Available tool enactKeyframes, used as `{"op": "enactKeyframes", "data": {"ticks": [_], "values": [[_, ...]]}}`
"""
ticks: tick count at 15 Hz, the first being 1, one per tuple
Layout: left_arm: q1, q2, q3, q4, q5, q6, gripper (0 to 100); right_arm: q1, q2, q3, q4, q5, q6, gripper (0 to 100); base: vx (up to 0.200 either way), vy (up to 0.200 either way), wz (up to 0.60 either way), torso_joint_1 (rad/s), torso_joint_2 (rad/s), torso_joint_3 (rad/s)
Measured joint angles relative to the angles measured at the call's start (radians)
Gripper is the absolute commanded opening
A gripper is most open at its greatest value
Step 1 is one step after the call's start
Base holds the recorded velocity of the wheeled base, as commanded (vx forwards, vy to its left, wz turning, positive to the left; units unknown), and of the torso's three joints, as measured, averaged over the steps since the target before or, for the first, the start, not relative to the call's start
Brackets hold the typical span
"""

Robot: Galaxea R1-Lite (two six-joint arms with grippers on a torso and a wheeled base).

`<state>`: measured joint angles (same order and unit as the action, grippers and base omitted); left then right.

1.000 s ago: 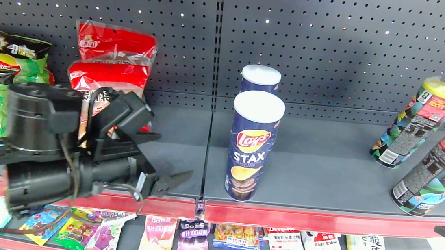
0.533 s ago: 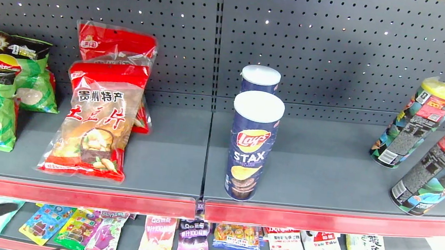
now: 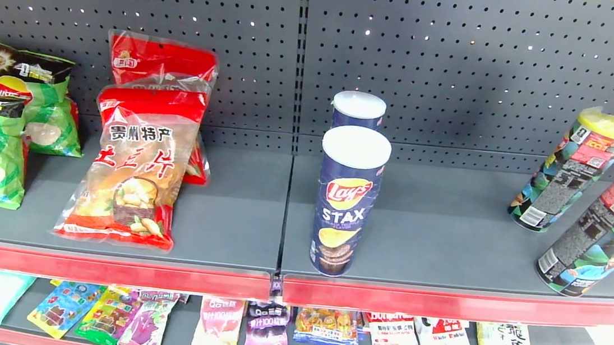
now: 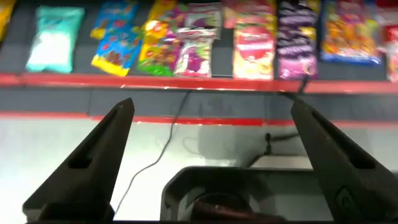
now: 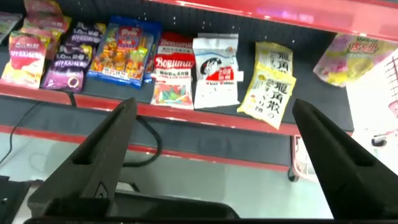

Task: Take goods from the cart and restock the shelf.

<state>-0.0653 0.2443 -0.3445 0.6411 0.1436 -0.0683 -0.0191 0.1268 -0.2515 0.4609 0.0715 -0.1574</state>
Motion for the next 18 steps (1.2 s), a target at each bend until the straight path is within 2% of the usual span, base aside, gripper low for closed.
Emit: {"op": "enactKeyframes", "data": {"ticks": [4, 6, 8, 9, 11, 16, 18], "values": [[0.016, -0.110, 0.024, -0.030, -0.042, 0.000, 100, 0.010, -0.078, 0.005, 0.001, 0.005, 0.013, 100, 0.000, 0.000, 0.00, 0.000, 0.00, 0.000], [0.014, -0.149, 0.080, -0.262, -0.092, 0.004, 100, 0.018, -0.107, 0.021, -0.040, 0.003, 0.033, 100, 0.000, 0.000, 0.00, 0.000, 0.00, 0.000], [0.013, -0.166, 0.213, -0.555, -0.140, 0.015, 100, 0.020, -0.120, 0.077, -0.217, 0.013, 0.039, 100, 0.000, 0.000, 0.00, 0.000, 0.00, 0.000], [0.014, -0.171, 0.271, -0.631, -0.151, 0.021, 100, 0.020, -0.122, 0.118, -0.312, 0.011, 0.042, 100, 0.000, 0.000, 0.00, 0.000, 0.00, 0.000], [0.034, -0.193, 0.323, -0.644, -0.159, 0.031, 100, 0.020, -0.124, 0.200, -0.486, -0.044, 0.068, 100, 0.000, 0.000, 0.00, 0.000, 0.00, 0.000], [0.059, -0.240, 0.342, -0.640, -0.159, 0.036, 100, 0.020, -0.126, 0.247, -0.488, -0.040, 0.099, 100, 0.000, 0.000, 0.00, 0.000, 0.00, 0.000], [0.060, -0.244, 0.343, -0.639, -0.158, 0.063, 100, 0.020, -0.126, 0.249, -0.456, -0.041, 0.128, 100, 0.000, 0.000, 0.00, 0.000, 0.00, 0.000]]}}
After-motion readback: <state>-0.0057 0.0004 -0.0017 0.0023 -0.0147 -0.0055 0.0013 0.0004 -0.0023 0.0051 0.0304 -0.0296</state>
